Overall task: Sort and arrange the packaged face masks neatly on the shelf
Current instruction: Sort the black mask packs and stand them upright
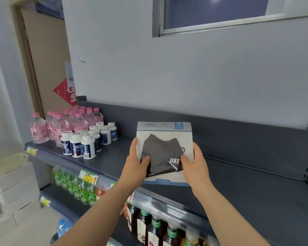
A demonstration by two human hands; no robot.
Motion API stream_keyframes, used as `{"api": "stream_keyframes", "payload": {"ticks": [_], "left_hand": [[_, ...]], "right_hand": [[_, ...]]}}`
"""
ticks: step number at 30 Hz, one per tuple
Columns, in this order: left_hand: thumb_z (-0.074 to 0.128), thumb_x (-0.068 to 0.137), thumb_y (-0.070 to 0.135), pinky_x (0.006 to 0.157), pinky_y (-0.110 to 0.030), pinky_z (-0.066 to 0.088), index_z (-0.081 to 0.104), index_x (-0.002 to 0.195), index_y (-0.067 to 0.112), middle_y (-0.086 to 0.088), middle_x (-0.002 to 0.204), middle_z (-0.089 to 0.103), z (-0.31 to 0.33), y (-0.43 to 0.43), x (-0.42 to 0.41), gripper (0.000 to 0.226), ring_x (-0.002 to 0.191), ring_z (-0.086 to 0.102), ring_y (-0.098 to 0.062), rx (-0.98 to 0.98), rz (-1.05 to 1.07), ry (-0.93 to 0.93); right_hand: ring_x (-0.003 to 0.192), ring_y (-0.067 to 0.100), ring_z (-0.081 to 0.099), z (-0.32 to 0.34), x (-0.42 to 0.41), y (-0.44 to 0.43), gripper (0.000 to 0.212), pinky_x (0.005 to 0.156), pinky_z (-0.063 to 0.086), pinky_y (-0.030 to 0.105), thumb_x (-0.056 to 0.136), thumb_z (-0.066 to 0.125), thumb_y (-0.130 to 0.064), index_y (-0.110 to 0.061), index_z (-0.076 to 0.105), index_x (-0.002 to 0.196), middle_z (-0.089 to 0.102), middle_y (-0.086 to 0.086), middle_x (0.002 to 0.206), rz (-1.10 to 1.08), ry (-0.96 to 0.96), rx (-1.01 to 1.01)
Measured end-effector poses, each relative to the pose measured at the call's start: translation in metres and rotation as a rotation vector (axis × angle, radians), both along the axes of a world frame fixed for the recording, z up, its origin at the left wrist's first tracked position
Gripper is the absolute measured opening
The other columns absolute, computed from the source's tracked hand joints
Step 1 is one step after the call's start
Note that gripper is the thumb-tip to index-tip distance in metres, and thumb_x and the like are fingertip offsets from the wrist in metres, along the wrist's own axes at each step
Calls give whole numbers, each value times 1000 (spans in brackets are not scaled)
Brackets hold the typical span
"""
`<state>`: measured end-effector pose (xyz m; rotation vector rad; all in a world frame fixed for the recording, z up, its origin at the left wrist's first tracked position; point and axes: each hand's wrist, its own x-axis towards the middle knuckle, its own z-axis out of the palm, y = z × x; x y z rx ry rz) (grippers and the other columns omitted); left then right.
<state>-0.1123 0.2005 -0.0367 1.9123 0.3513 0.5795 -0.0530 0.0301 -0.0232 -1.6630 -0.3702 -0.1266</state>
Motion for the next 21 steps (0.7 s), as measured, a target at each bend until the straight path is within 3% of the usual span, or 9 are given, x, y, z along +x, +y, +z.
{"api": "stream_keyframes", "payload": {"ticks": [7, 15, 17, 19, 21], "left_hand": [[47, 100, 29, 57, -17, 40, 0, 151, 48, -4, 129, 53, -3, 48, 28, 72, 83, 59, -12, -28, -26, 18], [54, 96, 17, 59, -10, 42, 13, 152, 40, 8, 131, 49, 13, 96, 75, 73, 92, 57, -5, 7, -27, -62], [55, 95, 14, 64, -16, 47, 15, 151, 39, 5, 132, 53, 16, 108, 88, 74, 94, 61, -15, 25, -10, -87], [56, 94, 13, 81, -32, 53, 12, 152, 38, 0, 136, 53, 15, 120, 101, 76, 108, 61, -29, 20, 1, -99], [56, 95, 14, 94, -43, 49, 4, 154, 38, -3, 143, 49, 11, 132, 112, 82, 120, 55, -38, 11, -3, -70]], "right_hand": [[88, 3, 61, 1, 28, 49, 44, 66, 47, 21, 96, 44, -10, -42, 48, 125, 62, -19, 104, -32, 46, -17], [89, -1, 57, 6, 82, 91, 42, 62, 43, 16, 97, 47, -13, -32, 45, 134, 56, -24, 102, -55, 67, 12], [86, -1, 57, 5, 95, 105, 42, 62, 43, 16, 97, 47, -12, -32, 43, 134, 54, -25, 98, -55, 73, 28], [85, 1, 58, 3, 107, 117, 41, 60, 45, 16, 97, 47, -12, -32, 43, 132, 56, -22, 98, -53, 77, 37], [84, 4, 60, 0, 119, 129, 41, 60, 48, 19, 96, 47, -10, -33, 42, 130, 58, -19, 98, -52, 91, 38]]}}
